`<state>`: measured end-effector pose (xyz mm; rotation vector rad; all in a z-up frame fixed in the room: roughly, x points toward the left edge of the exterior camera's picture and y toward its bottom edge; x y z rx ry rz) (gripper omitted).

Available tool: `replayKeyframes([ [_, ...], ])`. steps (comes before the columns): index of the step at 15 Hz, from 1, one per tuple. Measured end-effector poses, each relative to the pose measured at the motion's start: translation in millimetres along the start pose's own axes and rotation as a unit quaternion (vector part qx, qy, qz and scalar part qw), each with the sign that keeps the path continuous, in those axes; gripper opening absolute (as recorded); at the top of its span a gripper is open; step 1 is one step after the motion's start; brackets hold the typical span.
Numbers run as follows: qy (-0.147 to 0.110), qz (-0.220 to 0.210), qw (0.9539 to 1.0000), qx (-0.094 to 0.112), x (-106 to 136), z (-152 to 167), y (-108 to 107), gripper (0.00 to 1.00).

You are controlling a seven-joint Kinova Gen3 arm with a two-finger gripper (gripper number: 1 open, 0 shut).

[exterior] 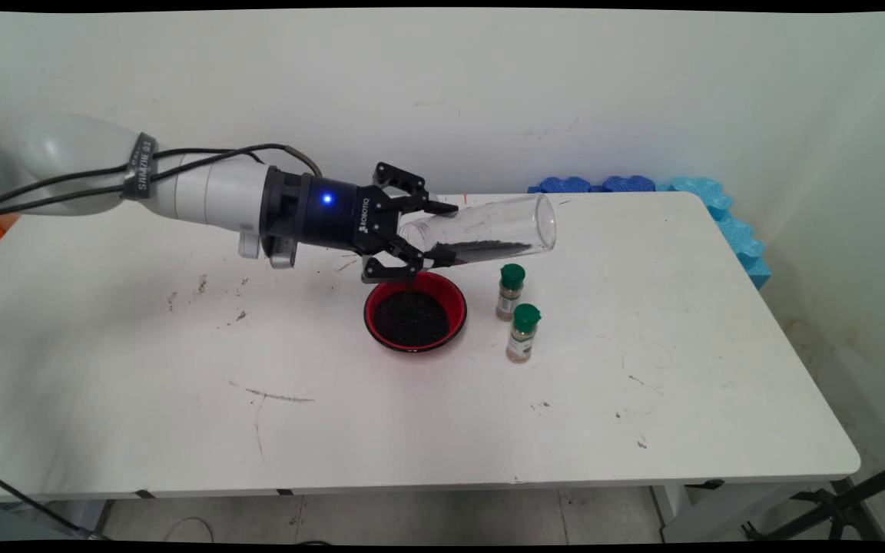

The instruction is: Pour the black seasoning powder in the red bowl

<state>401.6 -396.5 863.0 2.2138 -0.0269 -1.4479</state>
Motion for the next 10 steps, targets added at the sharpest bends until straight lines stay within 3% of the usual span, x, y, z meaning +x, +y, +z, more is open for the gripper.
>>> replayKeyframes([
  [10,-0.020,-0.020,0.9995,-0.015,7.7,6.1,-4.4,0.00],
])
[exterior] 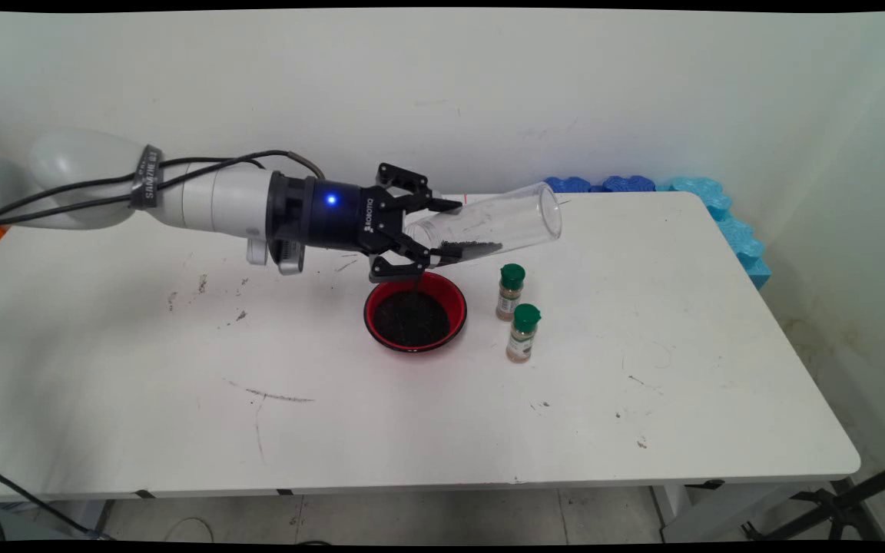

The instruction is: Pour the black seasoning powder in the red bowl

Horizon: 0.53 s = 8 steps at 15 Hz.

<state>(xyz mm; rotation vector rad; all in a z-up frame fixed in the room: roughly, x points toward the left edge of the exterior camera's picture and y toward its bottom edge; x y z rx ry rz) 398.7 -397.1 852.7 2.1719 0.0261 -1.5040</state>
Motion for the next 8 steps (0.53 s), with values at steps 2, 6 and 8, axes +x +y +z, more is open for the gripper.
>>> replayKeyframes([
  [2,-0.003,-0.002,1.0000,-0.002,1.1,0.7,-0.5,0.00],
  [6,-0.008,-0.006,0.9999,-0.007,3.2,2.0,-1.0,0.00],
  [8,-0.010,-0.007,0.9999,-0.008,4.0,2.2,-1.5,0.00],
])
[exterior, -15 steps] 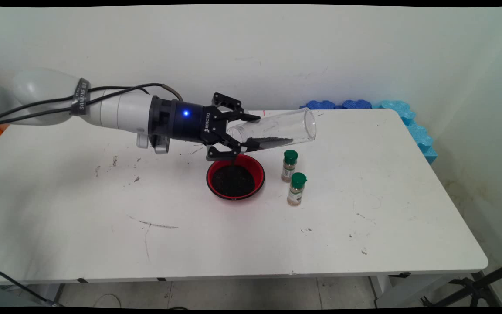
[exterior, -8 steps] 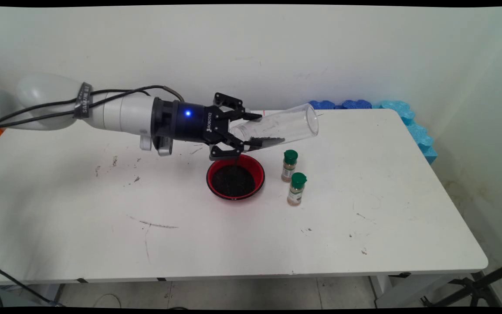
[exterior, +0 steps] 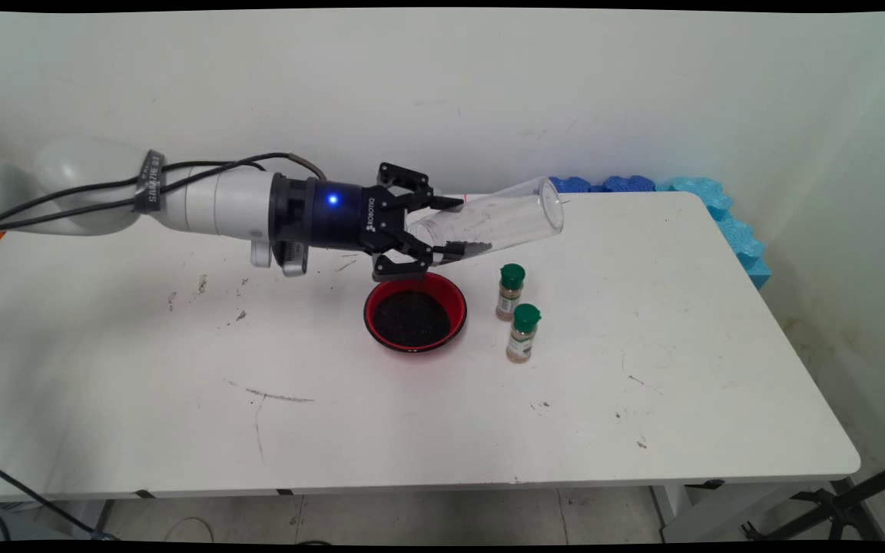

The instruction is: Pour the black seasoning powder in the red bowl

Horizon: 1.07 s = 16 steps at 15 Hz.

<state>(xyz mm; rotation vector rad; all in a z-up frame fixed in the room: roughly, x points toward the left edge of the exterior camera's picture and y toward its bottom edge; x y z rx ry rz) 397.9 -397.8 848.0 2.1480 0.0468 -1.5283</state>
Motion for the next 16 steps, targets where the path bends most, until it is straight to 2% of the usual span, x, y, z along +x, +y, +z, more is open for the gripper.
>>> replayKeyframes([
  [16,-0.032,-0.007,0.9993,-0.019,-2.1,-1.3,1.2,0.00],
])
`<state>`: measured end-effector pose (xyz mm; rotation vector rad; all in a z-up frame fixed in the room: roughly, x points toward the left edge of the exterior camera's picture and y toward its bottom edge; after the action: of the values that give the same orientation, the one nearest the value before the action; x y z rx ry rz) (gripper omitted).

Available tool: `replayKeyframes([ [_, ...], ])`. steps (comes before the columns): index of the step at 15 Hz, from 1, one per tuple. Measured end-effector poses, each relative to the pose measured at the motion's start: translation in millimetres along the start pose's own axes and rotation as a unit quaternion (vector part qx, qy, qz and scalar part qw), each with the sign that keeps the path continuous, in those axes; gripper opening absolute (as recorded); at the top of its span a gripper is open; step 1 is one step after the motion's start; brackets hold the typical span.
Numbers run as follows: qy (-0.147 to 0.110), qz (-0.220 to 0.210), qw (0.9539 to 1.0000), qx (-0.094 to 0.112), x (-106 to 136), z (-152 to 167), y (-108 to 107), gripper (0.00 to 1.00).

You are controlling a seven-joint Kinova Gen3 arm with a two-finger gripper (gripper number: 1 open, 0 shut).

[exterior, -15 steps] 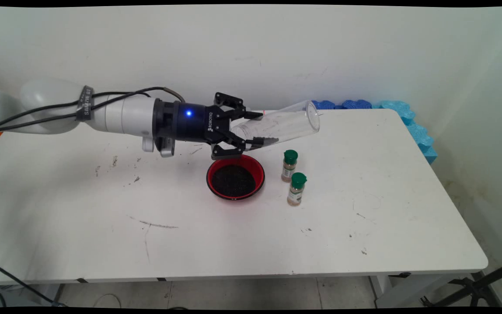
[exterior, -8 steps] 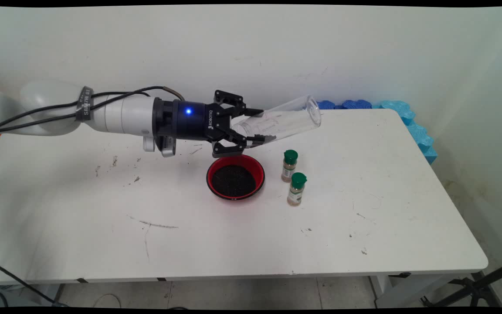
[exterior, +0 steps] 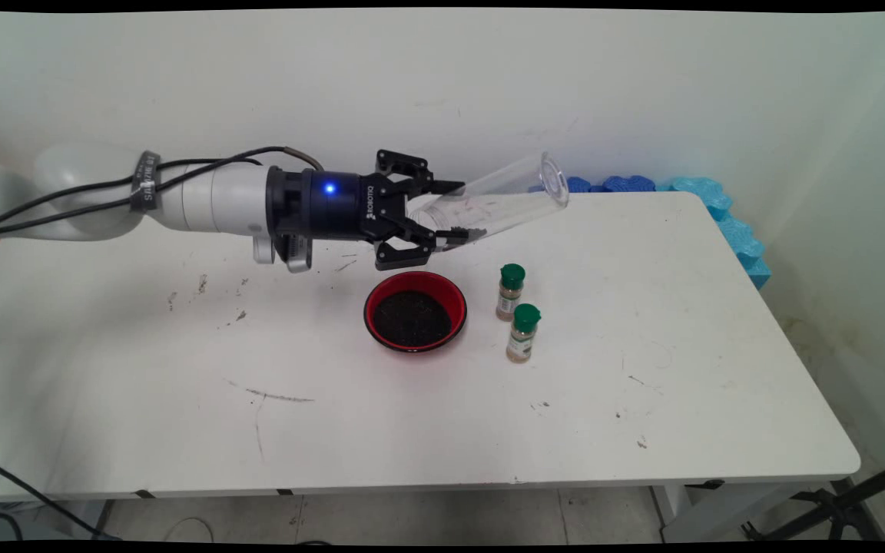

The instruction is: Pour the black seasoning powder in the red bowl

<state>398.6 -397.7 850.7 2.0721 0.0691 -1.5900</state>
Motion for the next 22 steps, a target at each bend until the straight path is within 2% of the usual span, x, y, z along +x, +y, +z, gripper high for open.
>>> replayKeyframes([
  [7,-0.004,0.020,0.9998,-0.001,-1,-1,2,0.00],
  [10,0.000,0.060,0.9982,0.007,-4,-2,4,0.00],
  [13,0.005,0.106,0.9942,0.017,-11,-4,8,0.00],
  [15,0.009,0.140,0.9898,0.024,-17,-6,11,0.00],
  [18,0.018,0.200,0.9789,0.037,-26,-7,17,0.00],
  [21,0.029,0.265,0.9625,0.052,-35,-9,25,0.00],
  [22,0.033,0.289,0.9549,0.059,-38,-9,28,0.00],
])
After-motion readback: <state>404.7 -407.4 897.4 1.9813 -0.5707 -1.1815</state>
